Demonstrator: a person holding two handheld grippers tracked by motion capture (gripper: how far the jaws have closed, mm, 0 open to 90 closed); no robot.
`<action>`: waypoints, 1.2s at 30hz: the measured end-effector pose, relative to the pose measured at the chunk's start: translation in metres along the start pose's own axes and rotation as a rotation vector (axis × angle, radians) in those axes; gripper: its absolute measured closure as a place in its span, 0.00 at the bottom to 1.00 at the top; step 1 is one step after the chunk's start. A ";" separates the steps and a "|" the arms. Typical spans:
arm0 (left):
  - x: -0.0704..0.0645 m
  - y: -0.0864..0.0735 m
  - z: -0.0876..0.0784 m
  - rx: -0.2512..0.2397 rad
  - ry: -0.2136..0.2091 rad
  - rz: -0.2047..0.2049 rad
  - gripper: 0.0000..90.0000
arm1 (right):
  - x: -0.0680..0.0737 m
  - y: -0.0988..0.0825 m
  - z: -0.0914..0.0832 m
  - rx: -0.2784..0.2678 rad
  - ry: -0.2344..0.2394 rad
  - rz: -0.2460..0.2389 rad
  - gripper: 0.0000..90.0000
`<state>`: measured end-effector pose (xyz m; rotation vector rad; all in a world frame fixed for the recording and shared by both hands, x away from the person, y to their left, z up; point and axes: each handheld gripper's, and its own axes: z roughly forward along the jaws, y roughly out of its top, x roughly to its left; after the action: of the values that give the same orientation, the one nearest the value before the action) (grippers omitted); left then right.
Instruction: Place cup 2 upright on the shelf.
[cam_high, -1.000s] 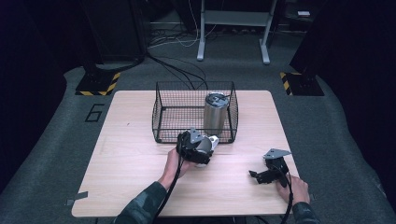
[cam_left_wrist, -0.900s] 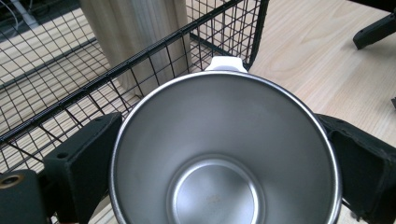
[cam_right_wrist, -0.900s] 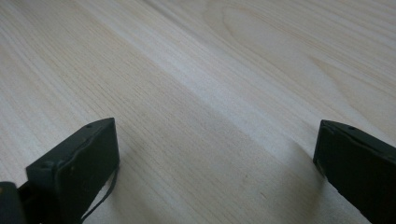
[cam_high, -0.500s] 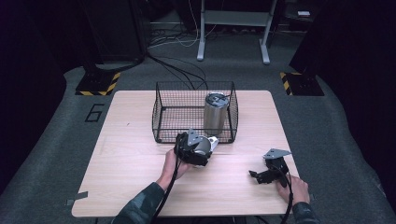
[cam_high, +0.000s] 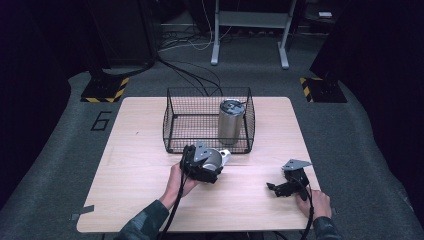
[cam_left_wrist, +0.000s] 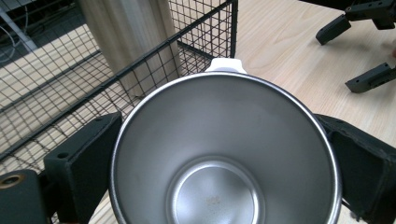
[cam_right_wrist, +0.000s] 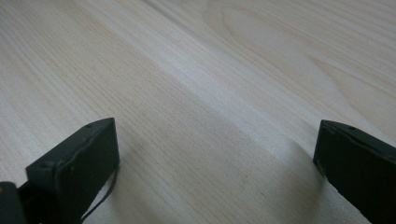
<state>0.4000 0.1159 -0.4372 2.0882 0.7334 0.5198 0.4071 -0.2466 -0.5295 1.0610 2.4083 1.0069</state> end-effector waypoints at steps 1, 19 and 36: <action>0.001 0.000 -0.003 0.000 0.004 0.006 0.07 | 0.000 0.000 0.000 0.000 0.000 0.000 0.00; 0.012 0.001 -0.032 -0.023 0.014 0.001 0.07 | -0.001 0.000 0.000 0.001 0.000 -0.004 0.00; 0.024 0.009 -0.054 -0.070 0.021 -0.009 0.07 | 0.000 0.000 0.000 0.002 0.000 0.002 0.00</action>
<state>0.3885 0.1585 -0.3970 2.0168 0.7262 0.5559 0.4073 -0.2470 -0.5295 1.0647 2.4092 1.0046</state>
